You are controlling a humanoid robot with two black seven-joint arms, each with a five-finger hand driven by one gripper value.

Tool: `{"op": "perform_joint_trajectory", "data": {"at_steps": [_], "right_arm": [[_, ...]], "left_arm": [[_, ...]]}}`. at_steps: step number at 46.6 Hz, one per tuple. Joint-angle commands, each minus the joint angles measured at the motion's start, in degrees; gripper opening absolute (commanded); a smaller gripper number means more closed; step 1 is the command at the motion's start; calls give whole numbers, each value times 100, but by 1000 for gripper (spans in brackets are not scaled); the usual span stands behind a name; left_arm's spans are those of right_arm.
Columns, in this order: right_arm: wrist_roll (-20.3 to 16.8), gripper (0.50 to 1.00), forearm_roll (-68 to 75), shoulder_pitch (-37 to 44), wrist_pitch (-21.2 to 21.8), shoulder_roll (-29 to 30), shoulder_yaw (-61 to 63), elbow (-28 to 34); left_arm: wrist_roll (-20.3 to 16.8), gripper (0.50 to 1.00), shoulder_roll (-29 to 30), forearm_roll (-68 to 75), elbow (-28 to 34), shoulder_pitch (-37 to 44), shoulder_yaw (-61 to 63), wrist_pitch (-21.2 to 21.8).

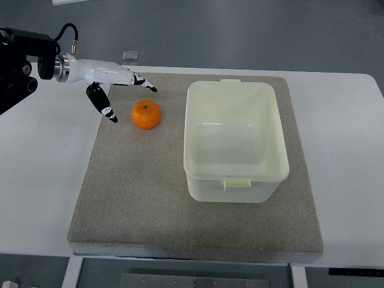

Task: Put orange in box with left hand
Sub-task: 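Swing the left hand over the orange, palm down, fingers open, then lower the left hand onto the orange and close fingers around it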

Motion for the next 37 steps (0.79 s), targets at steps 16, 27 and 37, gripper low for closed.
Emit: {"op": "perform_joint_trajectory", "data": {"at_steps": [16, 27, 37], "right_arm": [[-1, 932, 6, 8, 0, 0, -1, -5], [-1, 932, -3, 0, 0, 0, -1, -5], [-1, 932, 6, 0, 0, 0, -1, 4]], "left_arm": [[0, 996, -83, -20, 67, 59, 226, 261], [0, 996, -215, -46, 146, 173, 278, 358], [0, 996, -461, -64, 366, 305, 287, 463]]}}
